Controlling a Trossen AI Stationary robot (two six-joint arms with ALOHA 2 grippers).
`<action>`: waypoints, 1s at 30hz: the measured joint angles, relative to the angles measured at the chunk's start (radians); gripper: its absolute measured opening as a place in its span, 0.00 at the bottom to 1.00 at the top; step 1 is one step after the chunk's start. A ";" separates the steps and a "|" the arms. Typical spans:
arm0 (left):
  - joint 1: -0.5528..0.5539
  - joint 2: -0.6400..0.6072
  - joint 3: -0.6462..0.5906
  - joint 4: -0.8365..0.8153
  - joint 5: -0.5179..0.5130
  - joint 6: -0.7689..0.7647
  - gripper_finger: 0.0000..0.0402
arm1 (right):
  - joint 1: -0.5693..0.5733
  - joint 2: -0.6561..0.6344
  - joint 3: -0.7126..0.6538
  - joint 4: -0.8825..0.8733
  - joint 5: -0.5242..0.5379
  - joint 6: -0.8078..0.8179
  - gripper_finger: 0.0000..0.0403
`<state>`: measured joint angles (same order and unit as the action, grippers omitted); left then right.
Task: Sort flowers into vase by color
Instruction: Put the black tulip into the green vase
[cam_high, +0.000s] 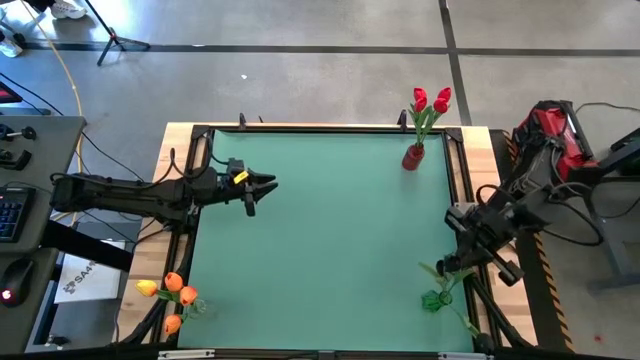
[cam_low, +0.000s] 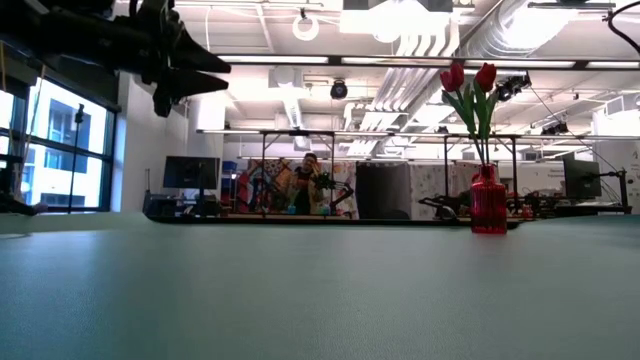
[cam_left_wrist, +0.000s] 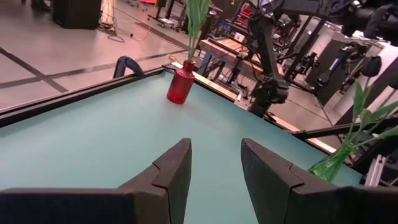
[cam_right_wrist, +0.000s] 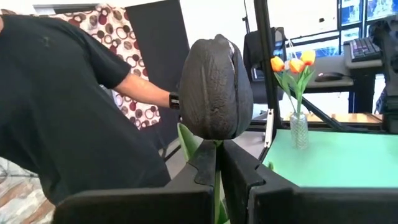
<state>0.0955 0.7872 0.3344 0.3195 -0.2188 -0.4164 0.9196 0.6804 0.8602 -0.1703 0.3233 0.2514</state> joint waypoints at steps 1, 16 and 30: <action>0.004 0.000 0.000 0.000 0.000 0.000 0.31 | 0.006 0.000 0.004 -0.005 0.006 -0.006 0.00; 0.021 0.000 0.000 0.000 -0.001 0.001 0.31 | 0.052 -0.009 0.010 -0.218 0.043 0.282 0.03; 0.037 -0.001 0.000 0.000 -0.001 0.000 0.32 | 0.052 -0.055 0.010 -0.187 -0.125 0.510 0.24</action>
<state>0.1329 0.7864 0.3344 0.3198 -0.2199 -0.4160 0.9714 0.6257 0.8703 -0.3569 0.1987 0.7617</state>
